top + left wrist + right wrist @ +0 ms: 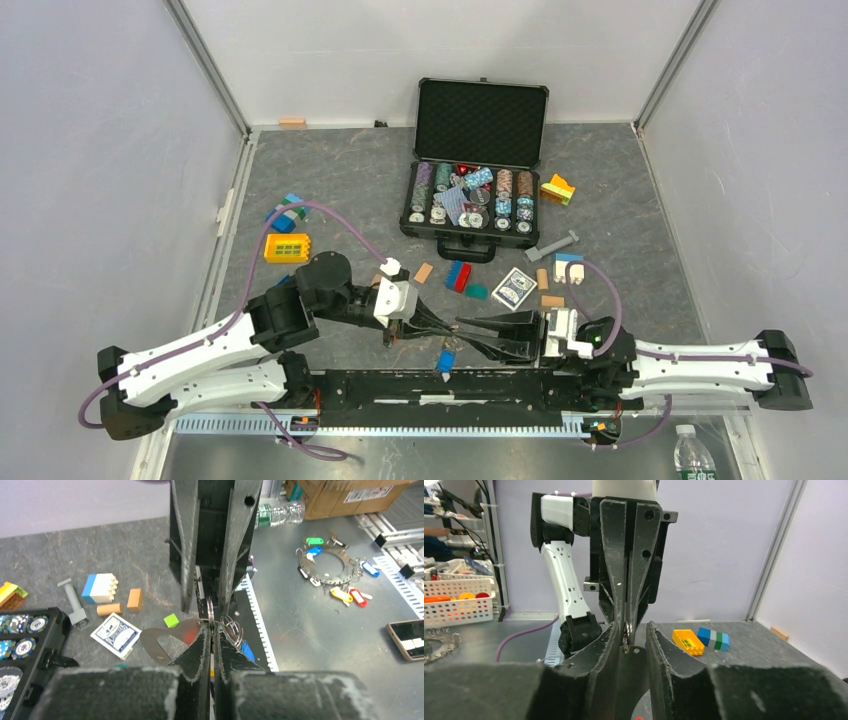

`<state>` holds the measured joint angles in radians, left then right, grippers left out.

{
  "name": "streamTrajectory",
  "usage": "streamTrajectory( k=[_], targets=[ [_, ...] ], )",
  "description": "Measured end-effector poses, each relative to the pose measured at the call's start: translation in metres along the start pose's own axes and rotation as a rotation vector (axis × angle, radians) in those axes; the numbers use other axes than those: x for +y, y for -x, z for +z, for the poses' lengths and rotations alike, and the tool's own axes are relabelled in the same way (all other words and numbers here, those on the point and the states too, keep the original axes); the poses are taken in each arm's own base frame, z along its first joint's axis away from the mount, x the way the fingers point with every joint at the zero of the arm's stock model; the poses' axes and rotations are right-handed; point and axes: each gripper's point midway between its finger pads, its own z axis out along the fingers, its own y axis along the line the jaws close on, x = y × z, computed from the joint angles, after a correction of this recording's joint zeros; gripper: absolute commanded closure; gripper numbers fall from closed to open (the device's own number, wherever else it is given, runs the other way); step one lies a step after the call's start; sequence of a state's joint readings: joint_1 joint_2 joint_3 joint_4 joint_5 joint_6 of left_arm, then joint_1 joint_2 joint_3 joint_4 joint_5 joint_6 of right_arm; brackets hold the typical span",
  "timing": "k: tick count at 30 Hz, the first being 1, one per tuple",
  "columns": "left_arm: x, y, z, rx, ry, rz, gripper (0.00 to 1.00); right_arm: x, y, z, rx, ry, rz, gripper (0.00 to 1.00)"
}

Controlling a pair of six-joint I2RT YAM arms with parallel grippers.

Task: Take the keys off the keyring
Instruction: Remove the key from the keyring.

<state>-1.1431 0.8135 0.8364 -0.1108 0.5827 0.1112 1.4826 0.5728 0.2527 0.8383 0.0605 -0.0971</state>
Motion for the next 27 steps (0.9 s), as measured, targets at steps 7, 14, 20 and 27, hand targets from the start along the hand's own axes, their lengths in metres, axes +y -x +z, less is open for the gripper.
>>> streamTrajectory(
  k=[7,14,20,27],
  targets=[
    [-0.001,-0.016,-0.012,0.110,0.012,0.010,0.98,-0.005,0.009,0.003,0.089,-0.004,-0.031,0.53],
    [-0.001,-0.019,-0.027,0.224,0.015,0.049,0.98,-0.004,0.005,0.011,0.255,0.032,-0.052,0.53],
    [-0.001,-0.026,-0.032,0.346,-0.019,0.056,0.98,0.001,-0.027,0.012,0.438,0.053,-0.050,0.51],
    [-0.008,-0.045,-0.042,0.475,-0.071,0.029,0.98,0.012,-0.060,0.005,0.593,0.109,-0.038,0.53]
  ],
)
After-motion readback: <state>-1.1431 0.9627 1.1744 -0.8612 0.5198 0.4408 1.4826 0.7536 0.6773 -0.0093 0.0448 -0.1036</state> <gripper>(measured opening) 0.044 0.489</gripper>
